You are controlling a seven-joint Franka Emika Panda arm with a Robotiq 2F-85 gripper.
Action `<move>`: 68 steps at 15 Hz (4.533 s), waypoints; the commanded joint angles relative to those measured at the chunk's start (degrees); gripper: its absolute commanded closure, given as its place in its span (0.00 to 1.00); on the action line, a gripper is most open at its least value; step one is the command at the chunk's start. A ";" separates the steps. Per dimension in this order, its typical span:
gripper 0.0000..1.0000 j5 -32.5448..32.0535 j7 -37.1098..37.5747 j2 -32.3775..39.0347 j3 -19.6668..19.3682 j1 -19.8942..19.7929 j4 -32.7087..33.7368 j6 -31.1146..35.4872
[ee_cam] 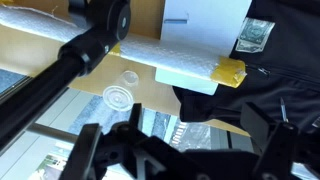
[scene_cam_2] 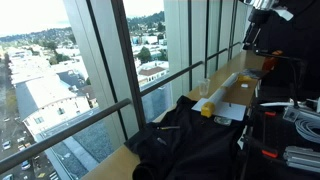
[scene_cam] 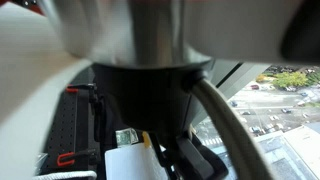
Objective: Zip up the black jumper
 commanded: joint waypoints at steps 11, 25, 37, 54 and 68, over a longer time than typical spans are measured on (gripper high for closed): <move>0.00 0.52 -0.30 0.02 0.85 -0.77 0.05 -0.11; 0.00 8.94 9.03 7.88 10.17 10.68 -6.06 13.62; 0.00 43.33 -12.97 36.74 9.06 19.58 8.21 16.59; 0.00 10.75 7.78 60.79 18.62 9.04 23.34 25.54; 0.00 7.96 12.44 61.83 18.97 7.95 24.72 23.91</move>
